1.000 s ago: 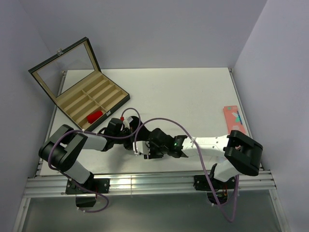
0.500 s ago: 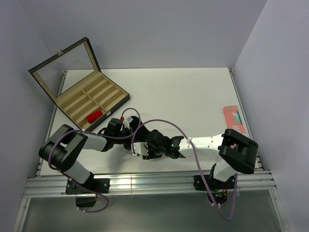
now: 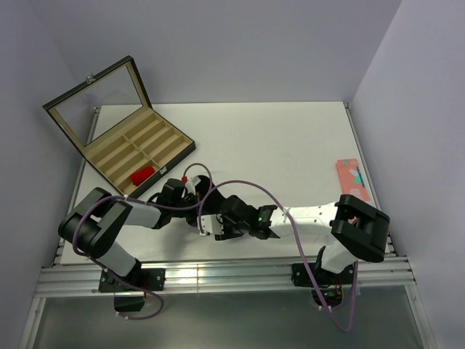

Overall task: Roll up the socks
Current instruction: Roll the sock at the center of the board.

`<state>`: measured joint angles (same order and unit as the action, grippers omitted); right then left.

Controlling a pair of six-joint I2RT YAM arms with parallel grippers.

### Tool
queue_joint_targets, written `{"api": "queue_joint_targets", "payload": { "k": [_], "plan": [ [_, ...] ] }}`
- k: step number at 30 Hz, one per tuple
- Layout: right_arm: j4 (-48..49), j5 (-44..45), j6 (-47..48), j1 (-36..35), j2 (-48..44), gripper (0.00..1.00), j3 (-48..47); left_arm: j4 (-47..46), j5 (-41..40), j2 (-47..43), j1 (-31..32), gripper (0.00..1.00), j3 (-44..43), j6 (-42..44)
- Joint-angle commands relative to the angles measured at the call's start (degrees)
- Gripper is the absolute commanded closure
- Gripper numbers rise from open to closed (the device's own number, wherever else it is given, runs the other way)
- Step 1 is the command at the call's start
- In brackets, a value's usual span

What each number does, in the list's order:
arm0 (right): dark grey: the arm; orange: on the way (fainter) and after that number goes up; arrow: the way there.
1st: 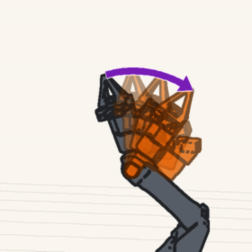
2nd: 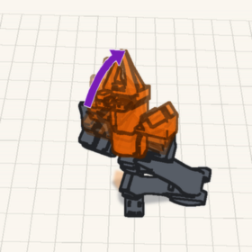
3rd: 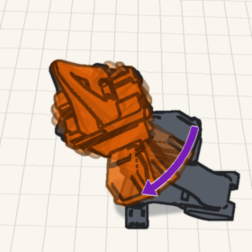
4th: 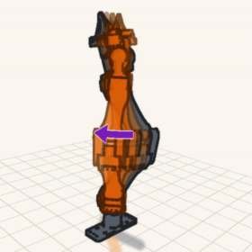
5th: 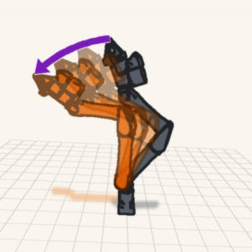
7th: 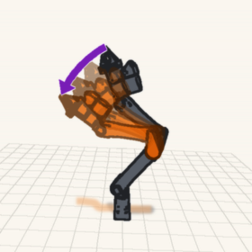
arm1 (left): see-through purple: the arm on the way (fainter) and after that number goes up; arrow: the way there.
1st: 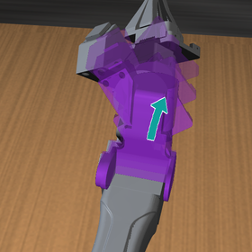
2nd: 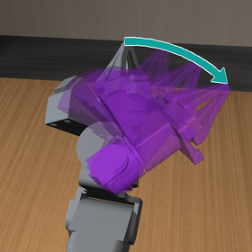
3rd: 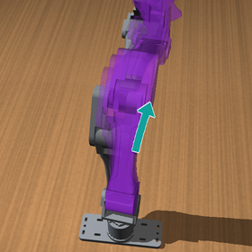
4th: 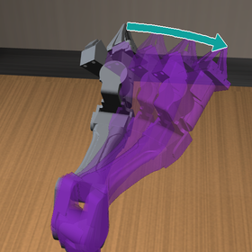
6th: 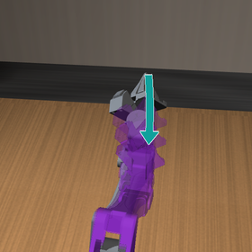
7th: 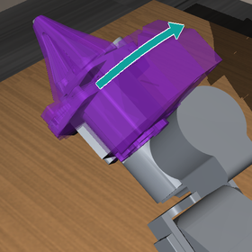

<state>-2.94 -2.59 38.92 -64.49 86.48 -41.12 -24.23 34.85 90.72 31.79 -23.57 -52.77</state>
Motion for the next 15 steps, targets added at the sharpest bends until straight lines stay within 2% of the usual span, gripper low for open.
{"api": "queue_joint_targets", "payload": {
  "k": [1, 13, 15],
  "plan": [
    [1.6, 0.6, 0.8, -0.7, 0.2, 0.51, -0.4, 6.4, -1.4, 1.0, 1.2, 1.0, 2.2, 3.2],
    [1.6, 1.4, 1.2, -1.0, 2.6, 0.52, -1.6, 6.0, -0.7, 0.8, 2.8, 1.0, 1.8, 3.5],
    [0.8, 1.4, 0.8, -1.1, 2.6, 0.55, -1.8, 5.1, 0.3, 1.1, 3.4, 1.0, 1.7, 3.2]
  ]
}}
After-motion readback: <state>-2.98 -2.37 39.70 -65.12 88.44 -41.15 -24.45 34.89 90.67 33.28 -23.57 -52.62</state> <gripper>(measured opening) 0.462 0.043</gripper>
